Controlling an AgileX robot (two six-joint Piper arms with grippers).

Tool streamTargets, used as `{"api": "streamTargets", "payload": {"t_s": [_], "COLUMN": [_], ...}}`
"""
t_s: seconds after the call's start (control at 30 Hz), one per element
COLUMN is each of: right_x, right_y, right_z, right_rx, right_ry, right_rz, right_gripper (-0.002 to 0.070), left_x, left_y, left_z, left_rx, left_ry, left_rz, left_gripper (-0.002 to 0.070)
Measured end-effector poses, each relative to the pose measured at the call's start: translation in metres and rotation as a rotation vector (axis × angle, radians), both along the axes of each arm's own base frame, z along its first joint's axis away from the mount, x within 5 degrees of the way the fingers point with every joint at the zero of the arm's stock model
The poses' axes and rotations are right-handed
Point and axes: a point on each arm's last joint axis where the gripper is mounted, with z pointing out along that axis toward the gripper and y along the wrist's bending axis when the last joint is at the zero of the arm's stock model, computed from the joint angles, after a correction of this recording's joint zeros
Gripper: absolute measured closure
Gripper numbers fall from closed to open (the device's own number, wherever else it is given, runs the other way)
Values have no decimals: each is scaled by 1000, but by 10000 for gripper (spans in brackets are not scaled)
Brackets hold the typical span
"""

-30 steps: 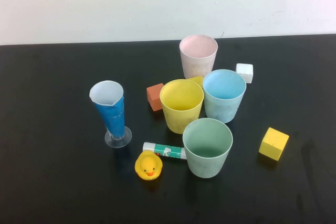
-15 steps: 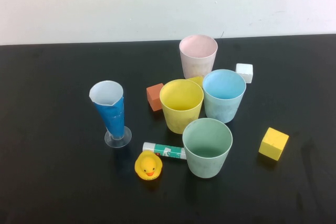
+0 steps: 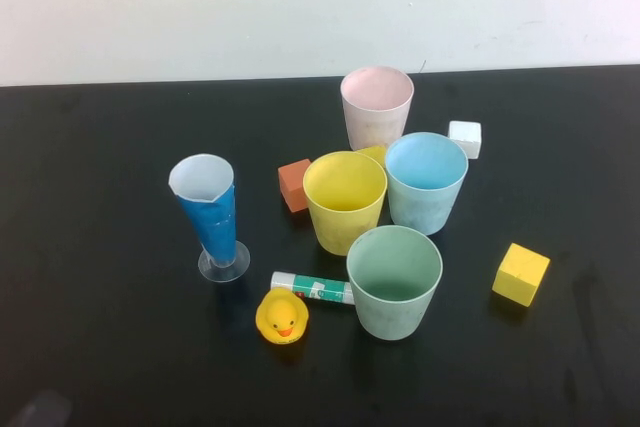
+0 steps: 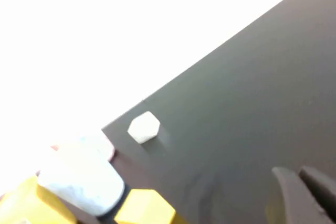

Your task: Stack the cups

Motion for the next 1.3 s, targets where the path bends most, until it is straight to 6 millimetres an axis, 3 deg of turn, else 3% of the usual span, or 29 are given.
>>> {"api": "streamTargets", "payload": {"t_s": [0.13, 0.4, 0.57, 0.7, 0.97, 1.3], "right_x": [0, -3, -3, -4, -4, -4], "right_y": [2, 9, 9, 10, 10, 10], "right_z": [-3, -13, -13, -13, -14, -15], "right_rx": [-42, -123, -130, -130, -132, -147], "right_ry": [29, 129, 131, 134, 139, 145], "right_rz": [28, 124, 128, 131, 136, 145], "right_gripper": [647, 647, 647, 647, 647, 647], "left_x": [-1, 19, 43, 64, 117, 206], "left_y": [-7, -6, -9, -17, -49, -120], "left_z": [24, 122, 182, 211, 226, 202], "left_rx": [243, 885, 999, 1068, 1169, 1313], "left_ry": [-35, 52, 23, -6, 52, 280], "left_rz": [-97, -269, -316, -407, -632, -842], "left_gripper": [677, 677, 677, 677, 677, 676]}}
